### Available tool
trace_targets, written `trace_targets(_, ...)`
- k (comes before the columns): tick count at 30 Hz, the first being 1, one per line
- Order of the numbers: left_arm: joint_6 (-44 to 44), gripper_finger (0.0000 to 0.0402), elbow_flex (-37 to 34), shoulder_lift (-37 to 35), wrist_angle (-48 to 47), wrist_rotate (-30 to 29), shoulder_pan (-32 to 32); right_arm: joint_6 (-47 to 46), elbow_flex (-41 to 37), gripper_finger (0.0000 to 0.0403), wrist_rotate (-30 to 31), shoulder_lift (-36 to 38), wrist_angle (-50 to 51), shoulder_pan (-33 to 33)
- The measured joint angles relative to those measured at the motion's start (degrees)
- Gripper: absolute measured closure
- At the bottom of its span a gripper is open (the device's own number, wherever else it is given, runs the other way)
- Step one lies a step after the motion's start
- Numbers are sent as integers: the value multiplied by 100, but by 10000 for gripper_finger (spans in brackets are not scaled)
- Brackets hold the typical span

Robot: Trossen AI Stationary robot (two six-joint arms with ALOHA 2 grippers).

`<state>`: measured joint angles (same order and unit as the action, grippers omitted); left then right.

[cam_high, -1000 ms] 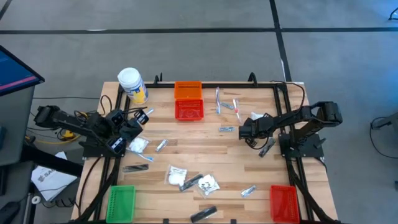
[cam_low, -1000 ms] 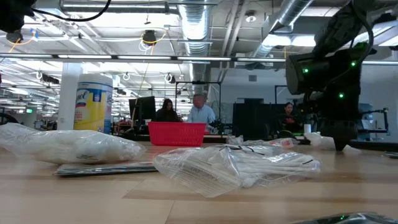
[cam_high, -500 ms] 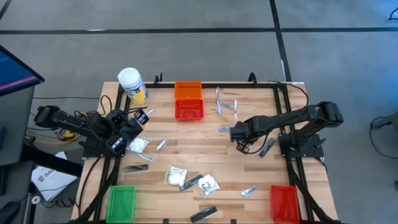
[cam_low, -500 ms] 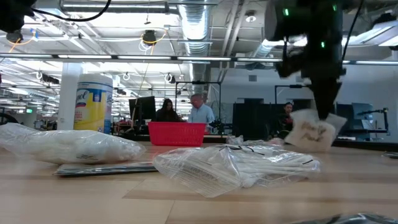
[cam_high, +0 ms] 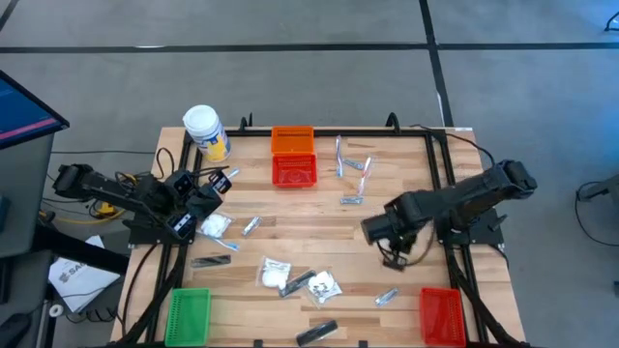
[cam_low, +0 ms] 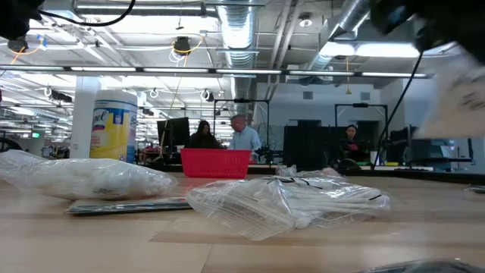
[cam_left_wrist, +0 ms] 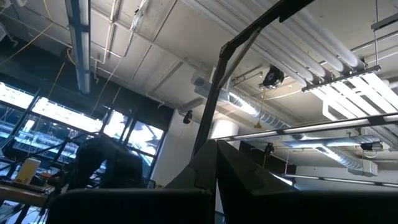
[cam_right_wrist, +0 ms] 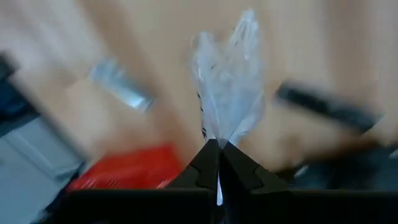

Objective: Pick & Place Travel size toiletries
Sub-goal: Put the cotton pack into the bottom red basket

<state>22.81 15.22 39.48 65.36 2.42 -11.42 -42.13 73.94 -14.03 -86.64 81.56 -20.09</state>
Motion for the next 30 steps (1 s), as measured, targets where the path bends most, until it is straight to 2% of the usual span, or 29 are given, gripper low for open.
trace_targets(2,0,400,0,0,0,1,2,-448,147,403,-361,65,78,-346)
trace_targets(5,0,400,0,0,-2,2,0,-1190,327,403,-590,189,90,-952)
trace_targets(13,0,400,0,0,-10,2,-1,-3093,505,403,-513,385,-480,-2622)
trace_targets(17,0,400,0,0,-17,2,-1,-3882,465,403,-497,388,-839,-3221)
trace_targets(25,0,400,0,0,-17,1,0,-4413,174,403,-470,388,-2110,-3658)
trace_targets(30,0,400,2,0,-20,2,-1,-4509,-340,403,-956,385,-2287,-3653)
